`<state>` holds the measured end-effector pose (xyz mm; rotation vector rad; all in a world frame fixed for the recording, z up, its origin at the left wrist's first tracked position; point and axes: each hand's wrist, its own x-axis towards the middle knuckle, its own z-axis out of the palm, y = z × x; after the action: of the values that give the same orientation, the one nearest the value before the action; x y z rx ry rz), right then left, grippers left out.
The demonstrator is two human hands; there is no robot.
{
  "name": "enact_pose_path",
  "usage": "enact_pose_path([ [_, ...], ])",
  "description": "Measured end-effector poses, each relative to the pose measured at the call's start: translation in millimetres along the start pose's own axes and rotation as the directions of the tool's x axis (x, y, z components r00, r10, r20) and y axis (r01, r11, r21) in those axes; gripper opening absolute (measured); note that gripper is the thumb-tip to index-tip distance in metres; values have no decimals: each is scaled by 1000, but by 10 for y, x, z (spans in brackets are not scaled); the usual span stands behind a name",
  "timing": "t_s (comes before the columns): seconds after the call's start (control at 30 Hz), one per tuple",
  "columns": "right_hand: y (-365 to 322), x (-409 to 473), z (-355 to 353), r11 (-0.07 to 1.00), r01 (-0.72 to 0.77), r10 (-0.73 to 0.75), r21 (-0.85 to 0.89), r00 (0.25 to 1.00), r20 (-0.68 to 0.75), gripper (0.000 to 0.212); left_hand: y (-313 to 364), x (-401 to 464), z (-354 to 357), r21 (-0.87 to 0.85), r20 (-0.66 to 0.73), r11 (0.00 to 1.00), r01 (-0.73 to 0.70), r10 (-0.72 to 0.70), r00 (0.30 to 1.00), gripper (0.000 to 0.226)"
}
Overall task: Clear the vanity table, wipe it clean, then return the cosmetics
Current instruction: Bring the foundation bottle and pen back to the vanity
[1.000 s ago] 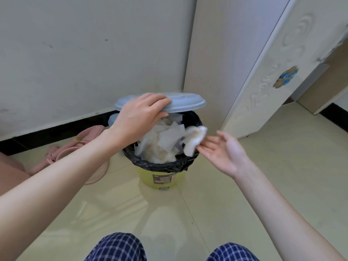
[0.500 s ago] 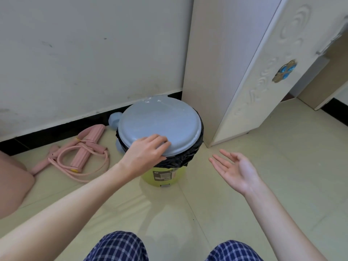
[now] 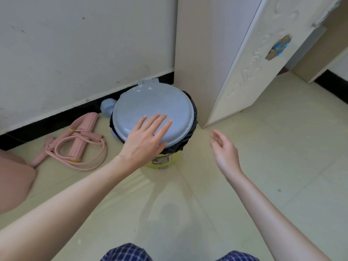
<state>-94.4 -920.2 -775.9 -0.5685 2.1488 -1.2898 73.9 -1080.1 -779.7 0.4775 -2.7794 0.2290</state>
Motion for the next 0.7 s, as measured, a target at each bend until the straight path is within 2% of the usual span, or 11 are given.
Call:
enact_pose_path([
  [0.03,-11,-47,16,957,147,-151,-249,988,0,46,32,23,-86,11,29,1000,-4,4,1000,57],
  [0.1,-81,-180,13,748,344,-347,-567,932,107,51,93,61,-282,12,70,1000,-29,28,997,58],
  [0.17,-239,-338,-63,560,424,-444,-712,879,174,55,143,109,-537,-3,93,999,-40,40,995,60],
  [0.27,-682,-579,-337,428,421,-482,-800,855,192,58,229,242,-1047,-16,117,999,-47,48,992,65],
  [0.4,-1381,-951,-880,402,304,-428,-864,896,117,61,385,518,-1891,-66,122,994,-86,93,988,71],
  [0.5,-1953,-1262,-1351,427,192,-391,-884,920,11,63,512,818,-2602,-101,117,990,-99,111,987,72],
  [0.7,-3178,-1955,-2329,441,30,-417,-897,892,-175,62,851,1400,-3996,-158,84,978,-138,152,985,74],
])
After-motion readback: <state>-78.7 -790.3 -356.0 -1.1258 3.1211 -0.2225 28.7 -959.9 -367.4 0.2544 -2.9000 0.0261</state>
